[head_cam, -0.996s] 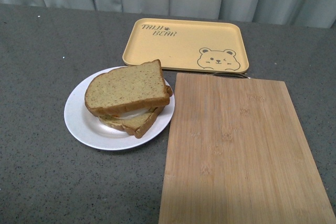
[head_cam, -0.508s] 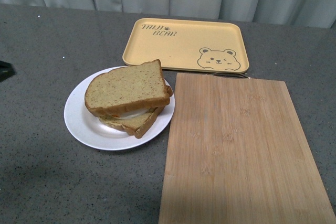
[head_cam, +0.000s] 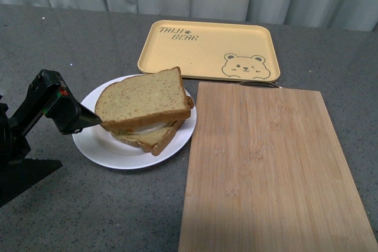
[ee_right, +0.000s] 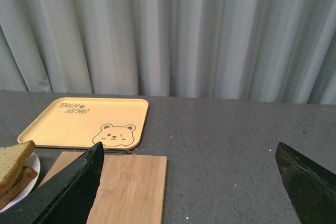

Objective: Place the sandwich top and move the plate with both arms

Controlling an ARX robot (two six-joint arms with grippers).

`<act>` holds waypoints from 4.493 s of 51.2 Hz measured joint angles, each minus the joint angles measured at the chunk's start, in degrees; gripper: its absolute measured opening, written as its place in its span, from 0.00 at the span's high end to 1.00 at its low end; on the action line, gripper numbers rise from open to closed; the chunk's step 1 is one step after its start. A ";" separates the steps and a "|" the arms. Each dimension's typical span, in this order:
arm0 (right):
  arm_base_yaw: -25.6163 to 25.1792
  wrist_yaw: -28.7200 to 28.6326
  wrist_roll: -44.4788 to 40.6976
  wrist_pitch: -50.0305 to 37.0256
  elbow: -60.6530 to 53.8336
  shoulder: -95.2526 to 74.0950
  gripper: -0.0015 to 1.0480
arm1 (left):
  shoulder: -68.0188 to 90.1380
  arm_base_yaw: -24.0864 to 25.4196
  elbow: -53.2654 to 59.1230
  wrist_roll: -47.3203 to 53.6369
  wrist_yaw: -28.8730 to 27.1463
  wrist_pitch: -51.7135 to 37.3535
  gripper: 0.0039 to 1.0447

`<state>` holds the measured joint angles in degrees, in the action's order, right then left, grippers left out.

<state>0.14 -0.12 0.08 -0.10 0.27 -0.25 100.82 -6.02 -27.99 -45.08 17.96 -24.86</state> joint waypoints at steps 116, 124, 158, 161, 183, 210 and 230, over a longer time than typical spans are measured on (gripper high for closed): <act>0.00 0.02 0.00 0.00 0.00 0.00 0.09 | 29.09 -9.60 -40.28 -31.65 9.14 -15.78 0.97; 0.00 0.00 0.00 0.00 0.00 0.00 0.09 | 33.73 -9.97 -46.56 -32.65 8.24 -12.90 0.97; 0.00 0.02 0.00 0.00 0.00 0.00 0.09 | 40.26 -9.73 -58.99 -31.19 5.03 -0.37 0.70; 0.00 0.00 0.00 0.00 0.00 0.00 0.09 | 39.82 -9.68 -58.29 -30.75 5.16 -0.57 0.61; 0.00 0.02 0.00 0.00 0.00 0.00 0.09 | 26.91 -9.35 -49.29 -14.43 2.05 5.84 0.07; 0.00 0.02 0.00 0.00 0.00 0.00 0.09 | 1.99 -2.64 0.07 43.36 -26.71 -48.83 0.95; 0.00 0.02 0.00 0.00 0.00 0.00 0.09 | -19.76 1.33 16.26 44.35 -22.62 -42.69 0.97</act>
<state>0.14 -0.10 0.08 -0.10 0.27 -0.25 81.06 -4.69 -11.73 -0.73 -4.67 -67.55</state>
